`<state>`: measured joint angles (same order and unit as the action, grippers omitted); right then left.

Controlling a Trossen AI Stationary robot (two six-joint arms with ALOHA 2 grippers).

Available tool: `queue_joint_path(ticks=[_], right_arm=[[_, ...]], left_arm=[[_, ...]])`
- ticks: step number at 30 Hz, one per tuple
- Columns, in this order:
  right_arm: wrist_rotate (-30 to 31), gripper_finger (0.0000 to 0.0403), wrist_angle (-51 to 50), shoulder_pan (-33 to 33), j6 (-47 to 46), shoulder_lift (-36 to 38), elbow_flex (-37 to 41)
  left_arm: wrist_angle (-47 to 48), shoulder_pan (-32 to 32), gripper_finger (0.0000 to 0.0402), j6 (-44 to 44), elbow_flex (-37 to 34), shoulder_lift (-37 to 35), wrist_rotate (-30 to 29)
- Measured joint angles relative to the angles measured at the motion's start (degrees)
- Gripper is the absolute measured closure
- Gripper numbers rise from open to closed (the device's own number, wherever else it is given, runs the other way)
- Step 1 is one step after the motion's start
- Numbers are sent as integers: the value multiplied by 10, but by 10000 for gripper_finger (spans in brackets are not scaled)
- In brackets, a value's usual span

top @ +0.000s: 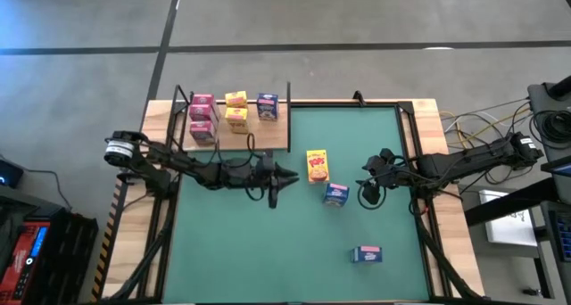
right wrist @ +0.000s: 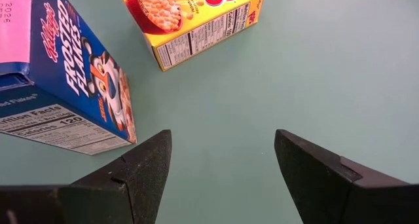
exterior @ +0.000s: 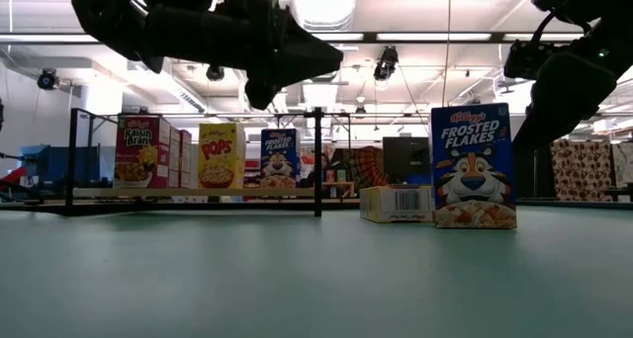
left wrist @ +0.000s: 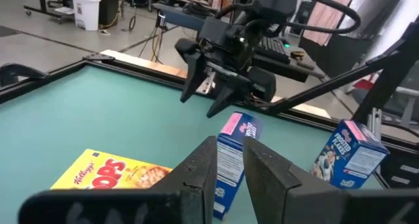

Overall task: Stack cereal on shelf
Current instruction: Put the top blue cereal box on the shelf aligned with the blue cereal box

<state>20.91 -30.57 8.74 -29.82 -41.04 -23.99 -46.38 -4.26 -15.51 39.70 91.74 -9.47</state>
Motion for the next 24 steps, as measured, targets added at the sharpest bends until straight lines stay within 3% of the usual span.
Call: queue_joint_path(ticks=[24], right_arm=[[0, 142, 0, 0, 0, 0, 0]], left_arm=[[-1, -37, 344, 26, 0, 0, -4]])
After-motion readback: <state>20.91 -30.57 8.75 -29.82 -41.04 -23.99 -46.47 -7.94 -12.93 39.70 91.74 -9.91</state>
